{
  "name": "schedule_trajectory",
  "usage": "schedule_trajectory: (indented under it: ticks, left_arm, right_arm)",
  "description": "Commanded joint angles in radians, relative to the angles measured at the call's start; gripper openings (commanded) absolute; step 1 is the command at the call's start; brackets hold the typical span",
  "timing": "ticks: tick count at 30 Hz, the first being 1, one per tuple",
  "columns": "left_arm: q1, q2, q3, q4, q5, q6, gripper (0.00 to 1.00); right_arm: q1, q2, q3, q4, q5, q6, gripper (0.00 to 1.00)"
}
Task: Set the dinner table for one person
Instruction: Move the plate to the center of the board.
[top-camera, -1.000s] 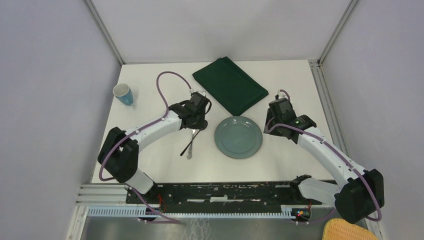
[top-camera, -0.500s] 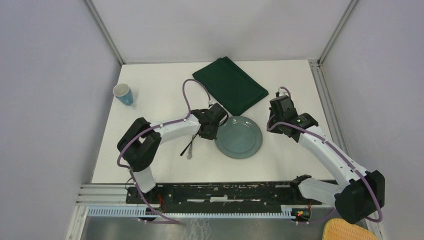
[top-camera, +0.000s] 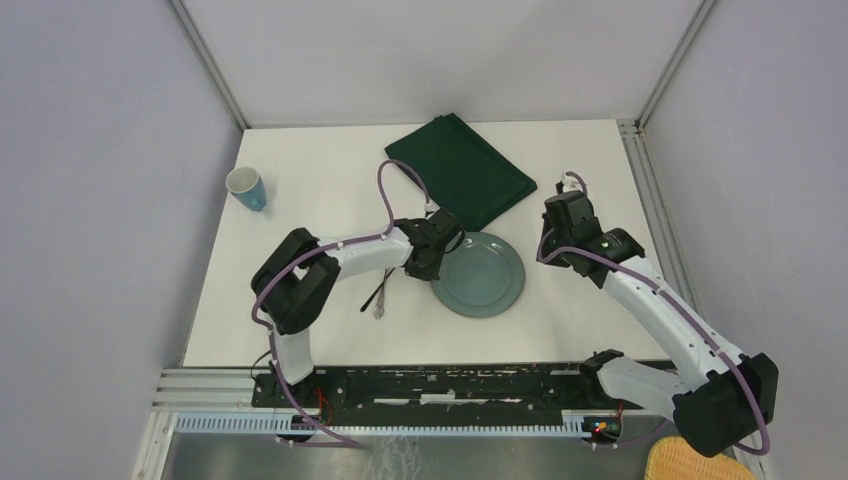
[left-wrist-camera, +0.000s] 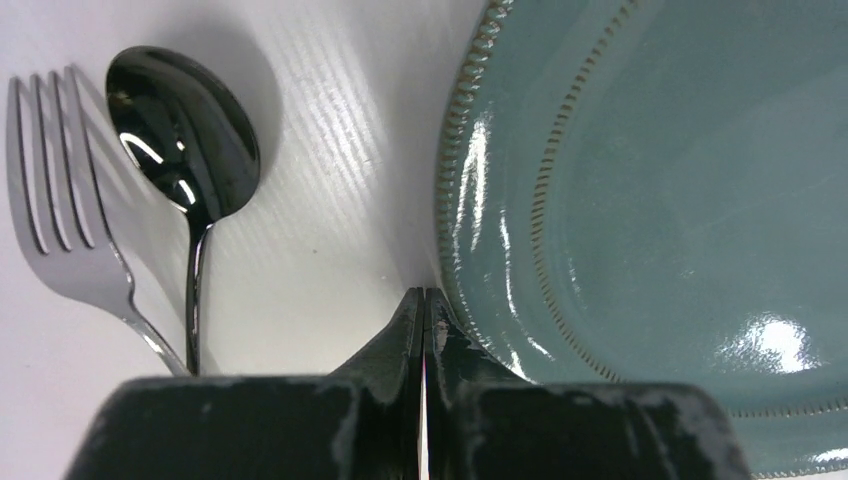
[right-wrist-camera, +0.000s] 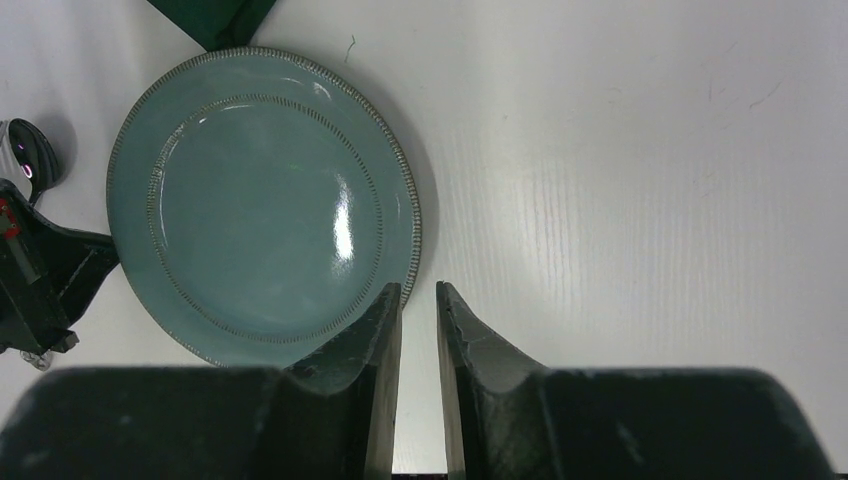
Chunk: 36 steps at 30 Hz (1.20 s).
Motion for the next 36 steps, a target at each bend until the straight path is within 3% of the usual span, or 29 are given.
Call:
schedule_trajectory:
  ticks: [1,36]
  left_arm:
    - [-0.02,0.034,0.076,0.035,0.026,-0.016,0.02]
    - [-0.171,0.358,0.491,-0.004,0.132,0.01,0.02]
  right_arm:
    - [0.007,-0.028,0.047,-0.006,0.028,-0.018,0.25]
    - [0.006,-0.1,0.052,-0.058,0.137,0.012,0.25]
